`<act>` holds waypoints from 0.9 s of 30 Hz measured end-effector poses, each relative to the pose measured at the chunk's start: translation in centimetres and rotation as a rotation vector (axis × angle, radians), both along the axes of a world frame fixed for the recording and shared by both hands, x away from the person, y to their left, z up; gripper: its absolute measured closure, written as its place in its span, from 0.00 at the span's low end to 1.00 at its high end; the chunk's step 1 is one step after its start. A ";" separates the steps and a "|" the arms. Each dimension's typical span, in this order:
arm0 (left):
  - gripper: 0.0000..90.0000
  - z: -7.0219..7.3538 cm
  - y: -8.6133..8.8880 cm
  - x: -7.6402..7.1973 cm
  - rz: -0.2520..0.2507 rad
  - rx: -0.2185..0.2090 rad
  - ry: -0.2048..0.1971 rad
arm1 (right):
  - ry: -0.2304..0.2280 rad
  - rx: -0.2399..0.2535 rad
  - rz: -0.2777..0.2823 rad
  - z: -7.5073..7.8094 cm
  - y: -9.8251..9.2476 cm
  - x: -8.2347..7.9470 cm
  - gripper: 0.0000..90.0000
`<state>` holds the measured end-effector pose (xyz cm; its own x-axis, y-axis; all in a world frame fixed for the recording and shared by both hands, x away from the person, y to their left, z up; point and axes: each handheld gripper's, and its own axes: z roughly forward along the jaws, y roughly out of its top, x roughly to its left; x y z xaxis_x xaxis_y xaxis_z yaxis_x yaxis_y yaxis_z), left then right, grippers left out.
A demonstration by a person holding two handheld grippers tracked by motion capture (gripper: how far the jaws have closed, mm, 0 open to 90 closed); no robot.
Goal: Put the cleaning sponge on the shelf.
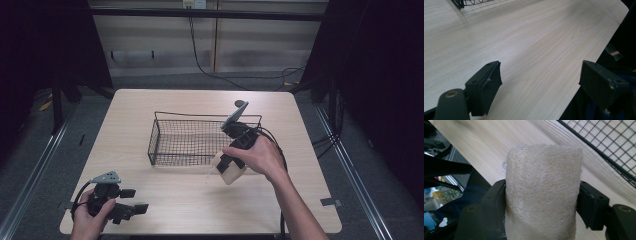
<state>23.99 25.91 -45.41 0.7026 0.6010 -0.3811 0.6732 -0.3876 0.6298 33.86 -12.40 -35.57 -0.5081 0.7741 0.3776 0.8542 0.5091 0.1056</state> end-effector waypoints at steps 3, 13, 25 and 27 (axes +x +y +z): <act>0.19 0.0 -0.1 0.0 0.001 -0.002 0.002 | 0.002 -0.001 -0.010 0.3 0.0 0.7 0.35; 0.19 0.0 0.1 0.0 -0.003 0.002 0.005 | -0.006 0.025 -0.057 0.7 -0.8 2.0 0.35; 0.19 0.0 0.1 0.0 -0.002 0.001 0.002 | -0.047 0.021 -0.119 1.7 -1.5 3.2 0.35; 0.19 0.0 0.1 0.0 -0.007 0.004 0.004 | -0.050 0.017 -0.129 2.0 -1.6 3.3 0.35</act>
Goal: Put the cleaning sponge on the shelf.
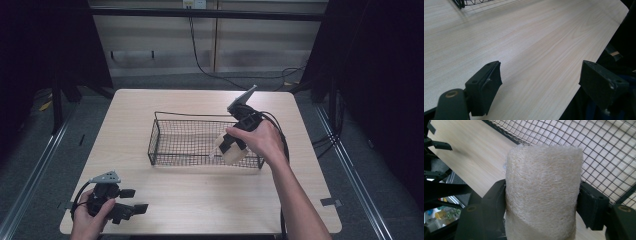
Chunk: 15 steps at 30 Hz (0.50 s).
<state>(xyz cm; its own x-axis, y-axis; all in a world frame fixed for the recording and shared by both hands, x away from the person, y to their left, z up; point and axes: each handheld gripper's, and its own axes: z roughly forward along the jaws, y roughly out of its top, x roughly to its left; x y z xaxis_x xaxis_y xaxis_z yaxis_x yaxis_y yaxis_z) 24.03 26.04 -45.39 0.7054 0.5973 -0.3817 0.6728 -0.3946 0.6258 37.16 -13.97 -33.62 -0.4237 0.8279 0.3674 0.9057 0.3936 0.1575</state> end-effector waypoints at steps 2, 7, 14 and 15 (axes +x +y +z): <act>0.19 0.0 0.0 0.0 0.004 -0.002 -0.003 | -0.003 -0.006 -0.012 0.1 0.0 0.2 0.35; 0.19 0.0 0.0 0.0 0.008 -0.004 -0.003 | 0.003 -0.024 -0.021 -0.2 -0.2 0.8 0.35; 0.19 0.0 0.0 0.0 0.002 -0.004 -0.001 | -0.006 -0.041 -0.069 -0.6 -0.5 1.5 0.35; 0.19 0.0 0.0 0.0 0.008 -0.005 -0.004 | -0.011 -0.043 -0.077 -0.6 -0.7 1.7 0.35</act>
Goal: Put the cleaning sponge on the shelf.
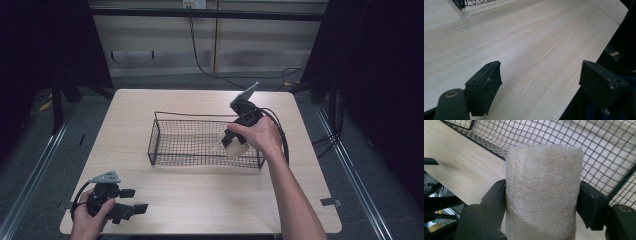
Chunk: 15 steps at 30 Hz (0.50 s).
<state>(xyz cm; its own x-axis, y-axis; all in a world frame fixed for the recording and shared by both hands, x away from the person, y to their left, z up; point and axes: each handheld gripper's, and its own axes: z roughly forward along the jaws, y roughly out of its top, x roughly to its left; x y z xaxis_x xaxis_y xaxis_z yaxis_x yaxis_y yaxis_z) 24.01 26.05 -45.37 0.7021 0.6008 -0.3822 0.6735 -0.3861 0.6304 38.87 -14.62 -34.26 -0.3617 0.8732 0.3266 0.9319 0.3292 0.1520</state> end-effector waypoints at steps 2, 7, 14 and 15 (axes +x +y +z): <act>0.19 0.0 0.0 0.0 0.000 0.000 0.000 | -0.005 0.003 -0.003 0.0 -0.1 0.1 0.35; 0.19 0.0 0.0 0.0 -0.002 0.001 0.004 | -0.004 0.003 -0.048 -0.4 -0.6 0.8 0.35; 0.19 0.0 0.0 0.0 0.001 -0.002 0.002 | 0.005 -0.018 -0.081 -1.0 -0.7 1.5 0.35; 0.19 0.0 0.1 0.0 0.000 -0.003 0.003 | 0.007 -0.022 -0.088 -1.2 -0.7 1.7 0.35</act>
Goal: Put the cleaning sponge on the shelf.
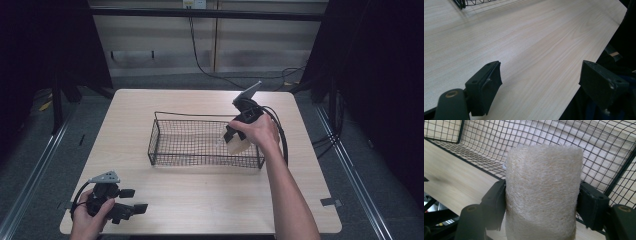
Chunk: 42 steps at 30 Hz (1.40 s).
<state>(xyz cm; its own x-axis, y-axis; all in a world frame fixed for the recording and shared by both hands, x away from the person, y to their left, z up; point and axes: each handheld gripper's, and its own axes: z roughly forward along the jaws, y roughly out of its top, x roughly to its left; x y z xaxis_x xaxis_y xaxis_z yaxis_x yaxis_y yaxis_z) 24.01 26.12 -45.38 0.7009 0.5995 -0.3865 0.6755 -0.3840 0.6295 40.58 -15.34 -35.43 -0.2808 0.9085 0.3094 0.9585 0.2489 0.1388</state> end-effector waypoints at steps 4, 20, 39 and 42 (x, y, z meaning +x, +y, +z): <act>0.19 0.0 0.0 0.0 0.001 0.000 -0.001 | 0.009 -0.016 -0.025 -0.4 -0.2 0.4 0.35; 0.19 0.0 0.1 -0.1 0.008 0.004 -0.004 | 0.002 -0.010 -0.119 -1.9 -1.6 1.0 0.35; 0.19 0.0 0.0 -0.1 0.011 0.005 -0.003 | 0.022 -0.045 -0.198 -4.2 -3.7 1.2 0.35; 0.19 0.0 0.0 -0.1 0.011 0.006 -0.003 | 0.028 -0.050 -0.212 -4.7 -3.8 1.2 0.35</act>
